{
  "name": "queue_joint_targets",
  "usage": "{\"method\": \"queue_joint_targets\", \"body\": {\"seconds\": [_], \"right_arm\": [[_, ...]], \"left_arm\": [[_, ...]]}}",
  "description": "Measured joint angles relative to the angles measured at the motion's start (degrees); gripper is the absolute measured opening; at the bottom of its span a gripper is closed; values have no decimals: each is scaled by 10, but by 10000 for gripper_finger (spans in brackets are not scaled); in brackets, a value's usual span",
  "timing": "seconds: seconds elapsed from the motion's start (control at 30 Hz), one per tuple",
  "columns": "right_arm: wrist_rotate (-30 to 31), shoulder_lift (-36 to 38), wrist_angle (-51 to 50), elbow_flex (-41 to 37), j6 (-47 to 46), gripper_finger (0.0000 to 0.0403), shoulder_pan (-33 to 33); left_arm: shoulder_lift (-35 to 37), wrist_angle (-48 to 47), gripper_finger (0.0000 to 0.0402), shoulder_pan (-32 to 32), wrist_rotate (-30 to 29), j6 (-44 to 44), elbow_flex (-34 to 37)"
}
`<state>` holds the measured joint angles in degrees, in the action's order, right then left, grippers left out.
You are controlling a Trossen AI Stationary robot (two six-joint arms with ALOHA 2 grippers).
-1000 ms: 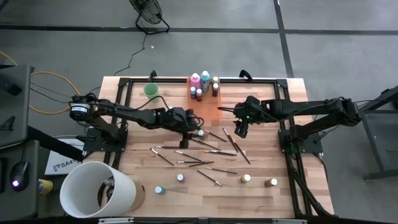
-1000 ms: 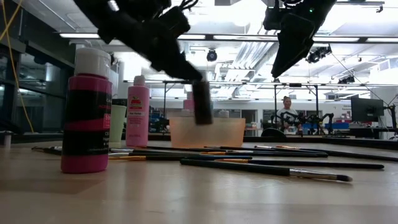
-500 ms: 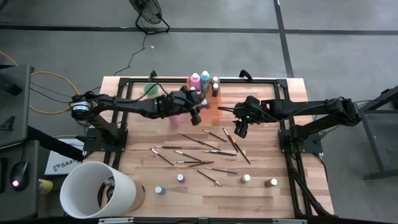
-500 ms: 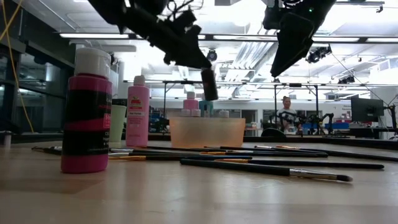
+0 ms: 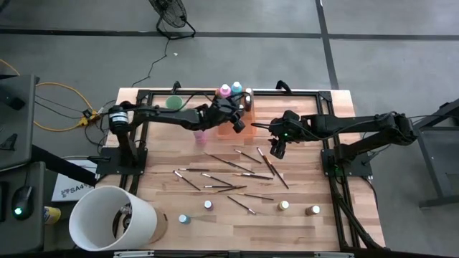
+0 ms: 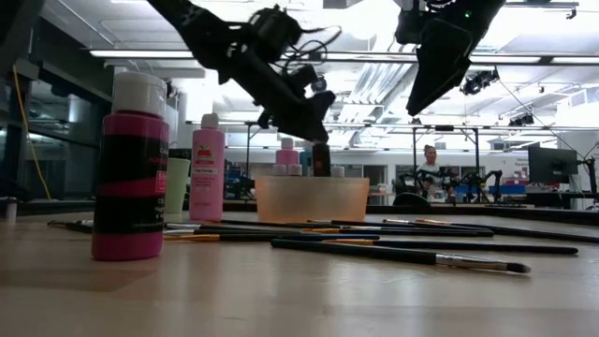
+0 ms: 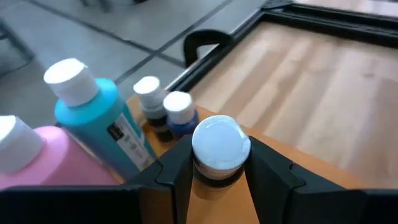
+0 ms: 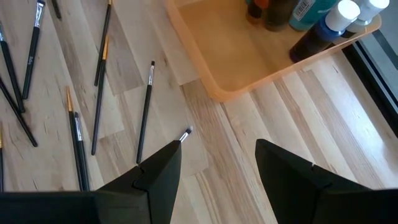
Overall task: Pick & Place Paint Supplies
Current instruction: Put the black paint bottle into the orange bin
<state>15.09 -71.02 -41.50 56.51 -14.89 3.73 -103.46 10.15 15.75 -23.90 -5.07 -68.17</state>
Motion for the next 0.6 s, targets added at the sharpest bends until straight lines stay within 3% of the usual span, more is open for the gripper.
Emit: {"method": "queue_joint_targets", "body": {"seconds": [0.27, 0.6], "right_arm": [[0, 0, 2, 0, -1, 201, 0], [0, 0, 7, 0, 0, 201, 0]], "left_arm": [[-37, -22, 124, 0, -54, -52, -20], [-52, -11, 124, 0, -72, -60, -20]]}}
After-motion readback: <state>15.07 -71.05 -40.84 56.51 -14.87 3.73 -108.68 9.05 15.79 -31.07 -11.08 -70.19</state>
